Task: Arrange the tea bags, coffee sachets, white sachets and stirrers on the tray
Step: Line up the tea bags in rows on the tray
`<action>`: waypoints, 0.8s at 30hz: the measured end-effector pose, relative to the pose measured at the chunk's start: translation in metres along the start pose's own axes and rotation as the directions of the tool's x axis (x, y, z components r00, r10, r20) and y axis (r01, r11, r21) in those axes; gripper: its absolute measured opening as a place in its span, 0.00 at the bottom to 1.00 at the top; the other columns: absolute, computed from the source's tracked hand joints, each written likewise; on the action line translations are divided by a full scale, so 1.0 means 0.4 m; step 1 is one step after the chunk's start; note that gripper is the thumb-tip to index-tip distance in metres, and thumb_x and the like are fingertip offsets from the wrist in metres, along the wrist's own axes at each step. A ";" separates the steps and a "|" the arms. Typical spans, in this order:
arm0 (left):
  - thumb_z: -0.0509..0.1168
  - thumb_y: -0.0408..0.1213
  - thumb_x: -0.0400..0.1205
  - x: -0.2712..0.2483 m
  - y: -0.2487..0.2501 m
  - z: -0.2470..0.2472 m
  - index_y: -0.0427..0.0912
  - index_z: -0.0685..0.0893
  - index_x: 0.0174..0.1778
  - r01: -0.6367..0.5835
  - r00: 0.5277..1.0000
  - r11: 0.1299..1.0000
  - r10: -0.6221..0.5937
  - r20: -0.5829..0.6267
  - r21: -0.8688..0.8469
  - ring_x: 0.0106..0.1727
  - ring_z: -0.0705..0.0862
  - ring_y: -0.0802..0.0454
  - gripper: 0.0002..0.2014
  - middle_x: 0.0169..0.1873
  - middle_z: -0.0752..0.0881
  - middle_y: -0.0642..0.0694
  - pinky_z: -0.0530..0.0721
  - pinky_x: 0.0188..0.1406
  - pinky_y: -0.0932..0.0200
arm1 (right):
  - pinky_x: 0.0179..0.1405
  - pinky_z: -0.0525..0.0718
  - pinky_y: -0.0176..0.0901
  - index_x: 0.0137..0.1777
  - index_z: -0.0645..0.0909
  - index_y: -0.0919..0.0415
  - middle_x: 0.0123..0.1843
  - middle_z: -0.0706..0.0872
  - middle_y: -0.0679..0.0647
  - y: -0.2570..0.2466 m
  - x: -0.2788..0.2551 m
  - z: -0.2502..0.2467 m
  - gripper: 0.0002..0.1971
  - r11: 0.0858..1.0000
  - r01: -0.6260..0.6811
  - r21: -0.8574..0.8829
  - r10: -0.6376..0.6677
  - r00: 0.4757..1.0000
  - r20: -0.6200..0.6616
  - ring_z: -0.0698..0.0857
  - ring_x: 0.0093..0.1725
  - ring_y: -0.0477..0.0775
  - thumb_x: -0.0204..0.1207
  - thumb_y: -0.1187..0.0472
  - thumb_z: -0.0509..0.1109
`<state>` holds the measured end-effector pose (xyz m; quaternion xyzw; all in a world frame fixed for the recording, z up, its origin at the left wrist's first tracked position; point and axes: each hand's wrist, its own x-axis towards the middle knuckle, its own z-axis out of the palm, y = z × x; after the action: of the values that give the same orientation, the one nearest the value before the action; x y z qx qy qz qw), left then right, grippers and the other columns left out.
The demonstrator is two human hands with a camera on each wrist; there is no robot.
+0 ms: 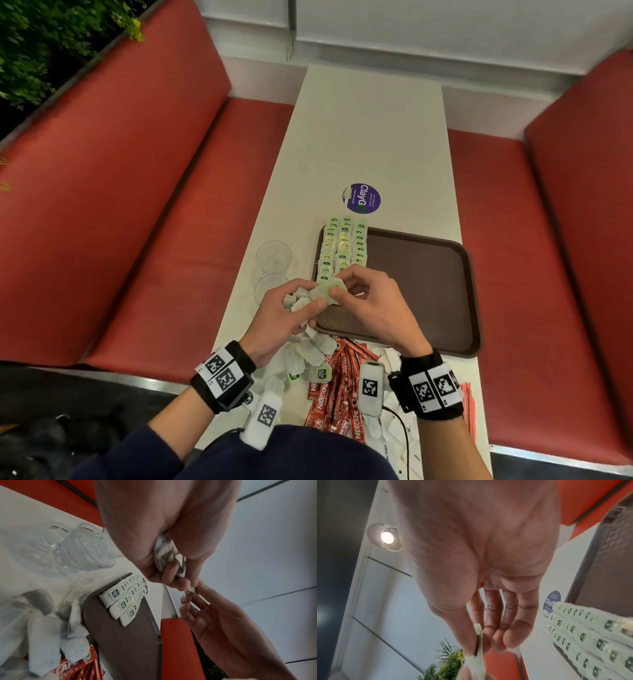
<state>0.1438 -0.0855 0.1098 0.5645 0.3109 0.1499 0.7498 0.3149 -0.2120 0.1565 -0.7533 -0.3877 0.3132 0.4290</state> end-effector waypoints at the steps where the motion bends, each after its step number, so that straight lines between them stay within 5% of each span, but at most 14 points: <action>1: 0.78 0.38 0.85 0.001 0.002 0.002 0.41 0.90 0.61 -0.004 1.000 1.000 0.004 -0.006 -0.003 0.32 0.82 0.49 0.10 0.34 0.86 0.42 0.72 0.25 0.61 | 0.49 0.88 0.40 0.53 0.91 0.47 0.46 0.94 0.44 -0.002 -0.001 -0.001 0.03 1.000 0.005 0.014 -0.005 1.000 -0.011 0.92 0.49 0.45 0.83 0.54 0.82; 10: 0.76 0.42 0.87 0.013 0.006 0.020 0.40 0.90 0.62 -0.003 0.997 1.000 0.002 -0.072 -0.013 0.34 0.83 0.48 0.11 0.44 0.94 0.40 0.73 0.27 0.62 | 0.50 0.90 0.42 0.53 0.92 0.45 0.49 0.95 0.41 0.003 0.003 -0.005 0.04 0.997 0.058 0.047 -0.049 0.986 -0.162 0.92 0.48 0.46 0.84 0.56 0.82; 14: 0.73 0.39 0.90 0.007 -0.006 -0.004 0.36 0.89 0.62 0.049 0.990 0.998 -0.054 -0.130 -0.038 0.38 0.85 0.48 0.11 0.49 0.95 0.39 0.75 0.29 0.61 | 0.48 0.84 0.31 0.56 0.90 0.47 0.51 0.91 0.40 0.072 0.033 -0.059 0.02 0.976 0.019 -0.218 -0.083 0.954 -0.288 0.88 0.49 0.40 0.87 0.52 0.79; 18: 0.74 0.39 0.89 -0.003 -0.024 -0.037 0.37 0.87 0.62 0.136 0.976 0.986 -0.151 -0.157 -0.100 0.40 0.86 0.48 0.10 0.49 0.93 0.38 0.77 0.33 0.59 | 0.53 0.84 0.52 0.58 0.88 0.47 0.51 0.86 0.47 0.189 0.078 -0.079 0.04 0.887 -0.132 -0.442 0.042 0.977 -0.208 0.85 0.52 0.53 0.87 0.56 0.76; 24: 0.74 0.37 0.89 -0.012 -0.020 -0.058 0.37 0.85 0.66 0.190 0.966 0.966 -0.216 -0.145 -0.175 0.42 0.87 0.46 0.12 0.49 0.93 0.37 0.78 0.38 0.56 | 0.63 0.86 0.54 0.61 0.92 0.52 0.55 0.86 0.51 0.281 0.135 -0.030 0.07 0.831 -0.179 -0.526 0.230 0.973 0.032 0.86 0.58 0.56 0.87 0.57 0.78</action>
<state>0.1244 -0.0733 0.0998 0.4537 0.4144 0.1421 0.7760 0.3871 -0.2081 0.0543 -0.8625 -0.3949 0.2760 0.1549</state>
